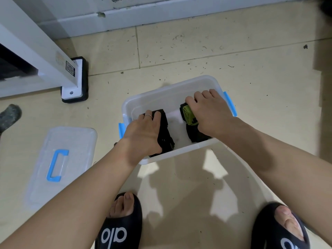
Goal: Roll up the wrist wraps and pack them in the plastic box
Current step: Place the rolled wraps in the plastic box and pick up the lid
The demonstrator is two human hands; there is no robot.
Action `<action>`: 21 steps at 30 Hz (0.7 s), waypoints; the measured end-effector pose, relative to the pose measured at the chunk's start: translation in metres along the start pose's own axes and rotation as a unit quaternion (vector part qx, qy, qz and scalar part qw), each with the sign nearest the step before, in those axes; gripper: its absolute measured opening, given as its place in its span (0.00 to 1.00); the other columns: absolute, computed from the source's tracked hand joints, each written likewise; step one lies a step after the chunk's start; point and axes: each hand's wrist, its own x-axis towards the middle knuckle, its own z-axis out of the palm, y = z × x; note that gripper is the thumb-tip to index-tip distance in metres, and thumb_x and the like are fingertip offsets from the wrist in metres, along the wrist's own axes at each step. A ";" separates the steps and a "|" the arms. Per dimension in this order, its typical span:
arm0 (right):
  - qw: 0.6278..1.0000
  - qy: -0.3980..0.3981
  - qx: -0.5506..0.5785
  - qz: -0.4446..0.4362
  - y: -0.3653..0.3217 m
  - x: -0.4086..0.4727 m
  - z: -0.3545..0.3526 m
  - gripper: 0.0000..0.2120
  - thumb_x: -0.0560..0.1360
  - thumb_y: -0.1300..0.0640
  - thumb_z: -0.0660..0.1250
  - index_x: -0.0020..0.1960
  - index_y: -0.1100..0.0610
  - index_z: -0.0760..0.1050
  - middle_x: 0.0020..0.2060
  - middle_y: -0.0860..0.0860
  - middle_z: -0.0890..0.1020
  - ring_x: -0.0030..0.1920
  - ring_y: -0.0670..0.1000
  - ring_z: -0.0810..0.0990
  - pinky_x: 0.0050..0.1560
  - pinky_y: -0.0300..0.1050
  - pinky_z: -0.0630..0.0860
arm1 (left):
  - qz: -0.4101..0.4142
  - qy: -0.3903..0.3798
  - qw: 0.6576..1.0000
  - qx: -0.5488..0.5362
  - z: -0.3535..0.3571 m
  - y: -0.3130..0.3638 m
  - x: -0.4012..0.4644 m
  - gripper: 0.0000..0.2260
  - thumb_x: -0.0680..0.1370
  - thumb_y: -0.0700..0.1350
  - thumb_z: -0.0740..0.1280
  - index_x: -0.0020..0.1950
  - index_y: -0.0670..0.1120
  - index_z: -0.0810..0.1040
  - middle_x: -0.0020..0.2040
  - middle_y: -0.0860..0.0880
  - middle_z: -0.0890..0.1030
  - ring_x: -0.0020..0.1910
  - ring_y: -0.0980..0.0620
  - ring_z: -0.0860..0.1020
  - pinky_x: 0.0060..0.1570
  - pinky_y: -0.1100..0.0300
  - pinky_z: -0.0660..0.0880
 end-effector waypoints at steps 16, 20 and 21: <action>1.000 -0.010 -0.012 0.003 -0.003 0.002 0.001 0.34 0.66 0.58 0.71 0.71 0.55 0.66 0.58 0.55 0.74 0.58 0.58 0.72 0.65 0.51 0.65 | 0.003 -0.005 0.999 0.046 -0.001 -0.002 0.006 0.33 0.68 0.64 0.74 0.60 0.46 0.64 0.53 0.48 0.63 0.50 0.47 0.64 0.50 0.57 0.66; 1.000 -0.026 -0.003 0.009 -0.003 0.002 -0.004 0.28 0.69 0.56 0.70 0.67 0.55 0.67 0.56 0.55 0.73 0.54 0.57 0.71 0.60 0.50 0.66 | 0.019 0.012 0.999 0.042 -0.003 -0.001 0.004 0.33 0.71 0.63 0.73 0.64 0.45 0.65 0.56 0.47 0.68 0.50 0.47 0.65 0.48 0.56 0.65; 1.000 -0.023 -0.001 0.013 -0.003 0.002 -0.004 0.28 0.68 0.56 0.70 0.67 0.55 0.67 0.54 0.55 0.72 0.52 0.56 0.70 0.59 0.49 0.66 | 0.017 0.018 0.999 0.040 -0.003 -0.002 0.003 0.31 0.71 0.63 0.72 0.63 0.45 0.66 0.57 0.47 0.70 0.50 0.47 0.65 0.47 0.56 0.65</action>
